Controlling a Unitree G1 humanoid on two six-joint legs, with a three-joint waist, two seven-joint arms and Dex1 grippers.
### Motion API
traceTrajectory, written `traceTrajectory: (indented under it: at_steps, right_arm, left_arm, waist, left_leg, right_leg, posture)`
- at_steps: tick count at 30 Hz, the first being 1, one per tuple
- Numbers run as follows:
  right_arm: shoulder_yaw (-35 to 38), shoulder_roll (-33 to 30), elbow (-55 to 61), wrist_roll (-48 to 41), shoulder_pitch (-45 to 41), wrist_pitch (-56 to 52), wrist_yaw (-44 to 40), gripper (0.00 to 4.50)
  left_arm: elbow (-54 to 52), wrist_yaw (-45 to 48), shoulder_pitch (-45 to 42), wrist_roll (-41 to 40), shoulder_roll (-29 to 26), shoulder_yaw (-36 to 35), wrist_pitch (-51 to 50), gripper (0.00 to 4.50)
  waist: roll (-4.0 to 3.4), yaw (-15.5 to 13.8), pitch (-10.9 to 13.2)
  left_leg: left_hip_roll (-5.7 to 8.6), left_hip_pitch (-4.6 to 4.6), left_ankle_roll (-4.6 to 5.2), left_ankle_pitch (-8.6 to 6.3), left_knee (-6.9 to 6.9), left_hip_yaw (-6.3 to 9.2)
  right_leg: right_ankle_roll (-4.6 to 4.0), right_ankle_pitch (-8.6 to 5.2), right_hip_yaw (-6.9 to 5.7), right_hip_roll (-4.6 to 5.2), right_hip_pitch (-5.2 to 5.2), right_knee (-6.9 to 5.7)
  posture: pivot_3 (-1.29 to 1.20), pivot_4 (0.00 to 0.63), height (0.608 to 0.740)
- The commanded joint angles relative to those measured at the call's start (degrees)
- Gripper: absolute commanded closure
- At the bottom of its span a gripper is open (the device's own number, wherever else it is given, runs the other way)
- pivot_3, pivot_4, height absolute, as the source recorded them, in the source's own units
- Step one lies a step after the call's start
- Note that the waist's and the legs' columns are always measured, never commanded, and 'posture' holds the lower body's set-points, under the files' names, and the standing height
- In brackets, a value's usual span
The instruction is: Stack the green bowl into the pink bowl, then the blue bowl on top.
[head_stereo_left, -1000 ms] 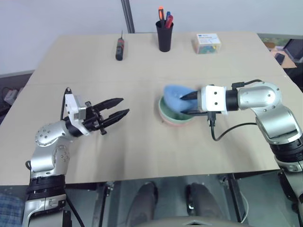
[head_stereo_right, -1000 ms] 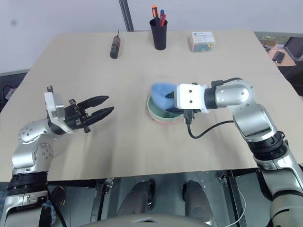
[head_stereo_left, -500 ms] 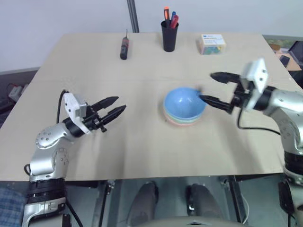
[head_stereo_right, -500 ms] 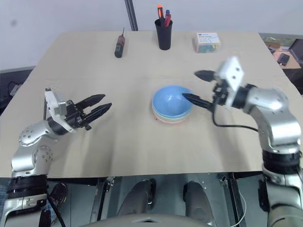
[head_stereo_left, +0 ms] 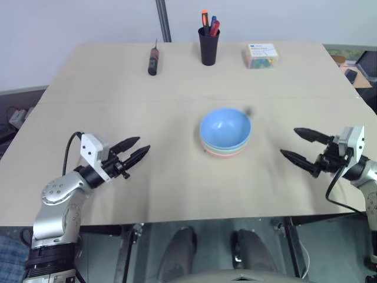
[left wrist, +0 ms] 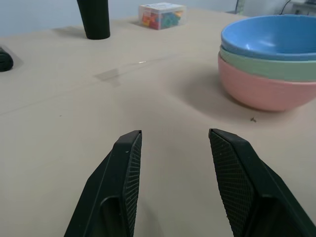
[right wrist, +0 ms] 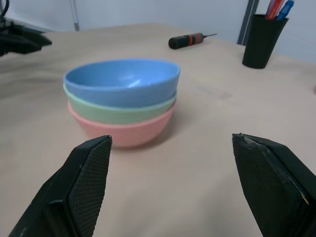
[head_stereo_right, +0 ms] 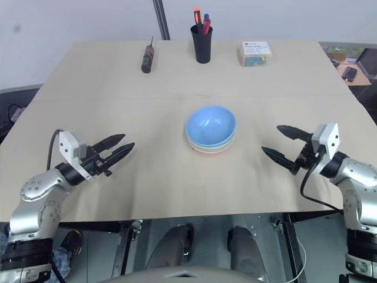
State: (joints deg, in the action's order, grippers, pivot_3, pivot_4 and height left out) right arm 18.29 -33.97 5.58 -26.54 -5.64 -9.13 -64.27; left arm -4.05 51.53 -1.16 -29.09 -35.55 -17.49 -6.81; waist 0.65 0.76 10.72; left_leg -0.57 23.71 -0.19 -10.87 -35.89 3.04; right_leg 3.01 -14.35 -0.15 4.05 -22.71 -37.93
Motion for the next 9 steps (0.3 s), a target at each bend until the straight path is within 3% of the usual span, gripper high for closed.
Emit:
traceTrajectory:
  at_steps: [1, 9]
  right_arm:
    - [-0.07, -0.74, -1.96, 0.04, -0.04, 4.84, -1.42, 0.42]
    - [-1.15, -1.66, -5.38, 0.21, -0.51, 9.11, -2.42, 0.42]
  left_arm:
    - [-3.1, 0.76, 0.7, 0.05, -0.15, -0.54, 2.14, 2.21]
    - [-1.87, 1.81, 0.01, -0.28, -0.76, -1.68, 3.75, 2.21]
  waist:
    - [-0.01, 0.03, 0.01]
    - [-0.01, -0.05, 0.0]
  left_leg:
    - [0.0, 0.0, 0.0, 0.0, 0.0, -0.02]
    - [0.0, -0.01, 0.0, 0.0, 0.0, -0.02]
  right_leg:
    - [0.0, 0.0, 0.02, 0.0, 0.0, 0.0]
    - [0.0, 0.0, 0.01, 0.0, 0.0, 0.0]
  posture:
    - [0.0, 0.15, 0.74]
    - [0.0, 0.15, 0.74]
